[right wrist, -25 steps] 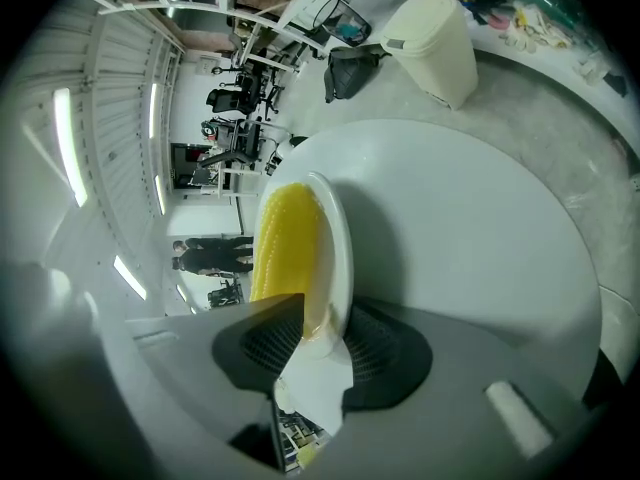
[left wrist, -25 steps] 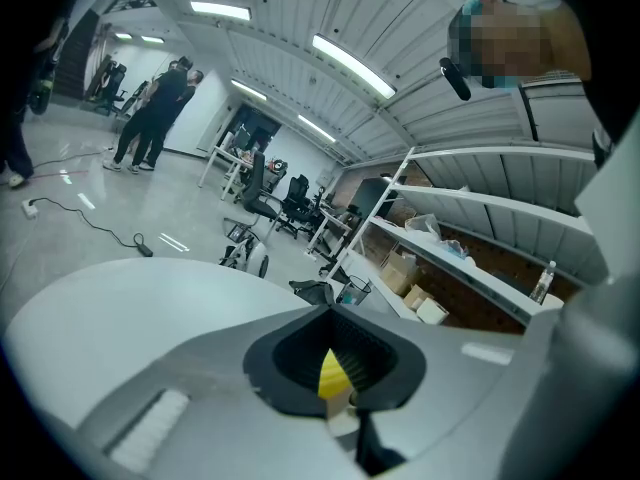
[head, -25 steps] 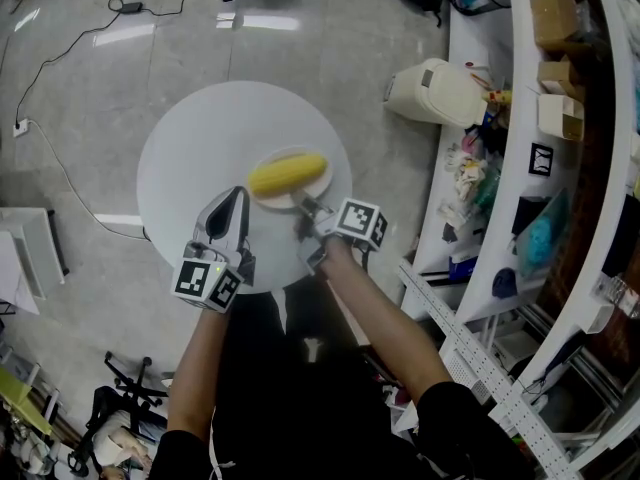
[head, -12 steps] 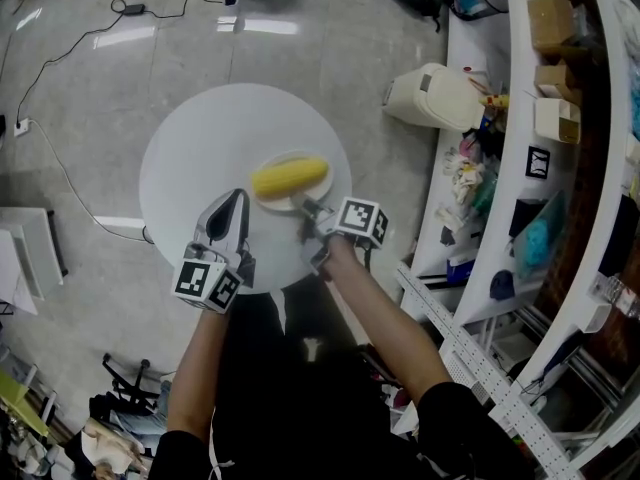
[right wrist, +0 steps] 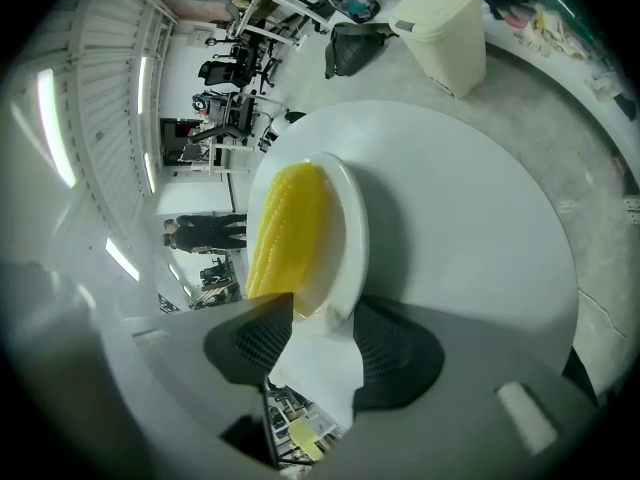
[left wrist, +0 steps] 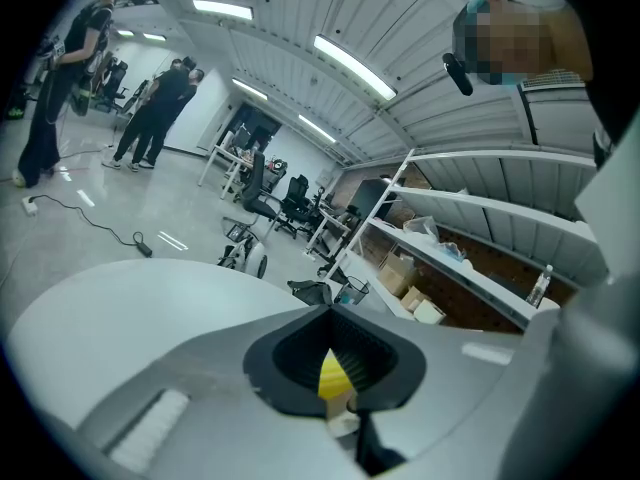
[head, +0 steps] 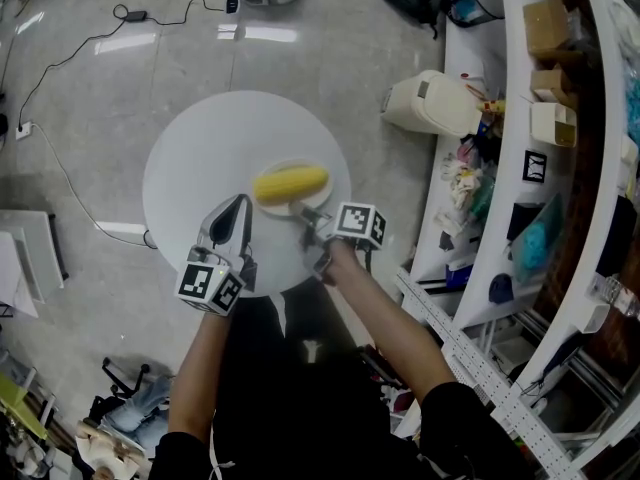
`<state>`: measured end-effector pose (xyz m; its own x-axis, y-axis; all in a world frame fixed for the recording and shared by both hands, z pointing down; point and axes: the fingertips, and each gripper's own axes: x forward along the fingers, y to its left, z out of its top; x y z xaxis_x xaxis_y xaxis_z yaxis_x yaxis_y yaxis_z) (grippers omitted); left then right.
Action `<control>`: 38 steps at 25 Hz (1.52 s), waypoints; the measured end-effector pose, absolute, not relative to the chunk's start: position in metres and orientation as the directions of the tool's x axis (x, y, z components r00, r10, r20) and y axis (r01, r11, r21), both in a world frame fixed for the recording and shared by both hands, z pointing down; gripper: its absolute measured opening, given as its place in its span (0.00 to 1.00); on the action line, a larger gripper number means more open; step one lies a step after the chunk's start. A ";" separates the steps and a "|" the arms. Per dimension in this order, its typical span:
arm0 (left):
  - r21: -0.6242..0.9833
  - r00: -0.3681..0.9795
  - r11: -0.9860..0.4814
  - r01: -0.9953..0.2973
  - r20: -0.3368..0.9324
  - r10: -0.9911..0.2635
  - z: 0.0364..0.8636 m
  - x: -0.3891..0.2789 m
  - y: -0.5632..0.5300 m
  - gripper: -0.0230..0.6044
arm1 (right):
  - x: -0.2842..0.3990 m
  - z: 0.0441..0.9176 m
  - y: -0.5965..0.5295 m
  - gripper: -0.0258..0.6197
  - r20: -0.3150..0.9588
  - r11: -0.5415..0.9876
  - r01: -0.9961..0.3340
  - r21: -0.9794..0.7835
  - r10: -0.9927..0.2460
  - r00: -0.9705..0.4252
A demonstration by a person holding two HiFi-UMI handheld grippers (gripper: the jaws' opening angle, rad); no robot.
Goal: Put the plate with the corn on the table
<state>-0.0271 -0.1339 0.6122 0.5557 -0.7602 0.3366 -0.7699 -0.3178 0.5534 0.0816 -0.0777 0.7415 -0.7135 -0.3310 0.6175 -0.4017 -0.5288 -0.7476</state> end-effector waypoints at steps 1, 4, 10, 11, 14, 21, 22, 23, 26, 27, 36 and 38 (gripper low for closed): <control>0.552 0.553 -0.316 -0.772 0.336 -0.763 0.612 -0.028 -0.134 0.04 | 0.080 0.742 -0.076 0.33 0.615 -0.530 -0.400 -0.747 -0.325 -0.718; 0.555 0.549 -0.311 -0.771 0.334 -0.766 0.613 -0.029 -0.133 0.04 | 0.078 0.743 -0.072 0.34 0.617 -0.534 -0.403 -0.743 -0.313 -0.722; 0.562 0.556 -0.315 -0.765 0.330 -0.762 0.609 -0.027 -0.133 0.04 | 0.074 0.742 -0.067 0.34 0.614 -0.544 -0.393 -0.741 -0.311 -0.726; 0.563 0.557 -0.316 -0.764 0.329 -0.763 0.609 -0.027 -0.133 0.04 | 0.074 0.742 -0.066 0.34 0.614 -0.546 -0.392 -0.741 -0.311 -0.726; 0.563 0.559 -0.319 -0.763 0.326 -0.762 0.610 -0.028 -0.133 0.04 | 0.073 0.743 -0.064 0.34 0.613 -0.551 -0.388 -0.739 -0.311 -0.726; 0.566 0.560 -0.319 -0.760 0.322 -0.763 0.607 -0.031 -0.130 0.04 | 0.072 0.740 -0.060 0.34 0.610 -0.554 -0.376 -0.743 -0.329 -0.721; 0.565 0.562 -0.322 -0.760 0.322 -0.762 0.606 -0.031 -0.129 0.04 | 0.073 0.739 -0.060 0.34 0.610 -0.556 -0.372 -0.743 -0.334 -0.719; 0.565 0.564 -0.324 -0.759 0.321 -0.761 0.605 -0.031 -0.129 0.04 | 0.073 0.738 -0.060 0.34 0.611 -0.557 -0.371 -0.743 -0.338 -0.716; 0.567 0.567 -0.328 -0.756 0.316 -0.761 0.602 -0.032 -0.126 0.04 | 0.074 0.734 -0.057 0.33 0.614 -0.557 -0.374 -0.741 -0.339 -0.712; 0.566 0.569 -0.331 -0.755 0.314 -0.760 0.601 -0.032 -0.125 0.04 | 0.073 0.733 -0.055 0.32 0.615 -0.557 -0.375 -0.741 -0.340 -0.712; 0.565 0.586 -0.353 -0.746 0.304 -0.751 0.589 -0.034 -0.115 0.04 | 0.067 0.719 -0.046 0.07 0.632 -0.538 -0.403 -0.740 -0.351 -0.691; 0.561 0.590 -0.360 -0.745 0.302 -0.749 0.585 -0.035 -0.113 0.04 | 0.065 0.715 -0.045 0.06 0.629 -0.529 -0.405 -0.746 -0.358 -0.690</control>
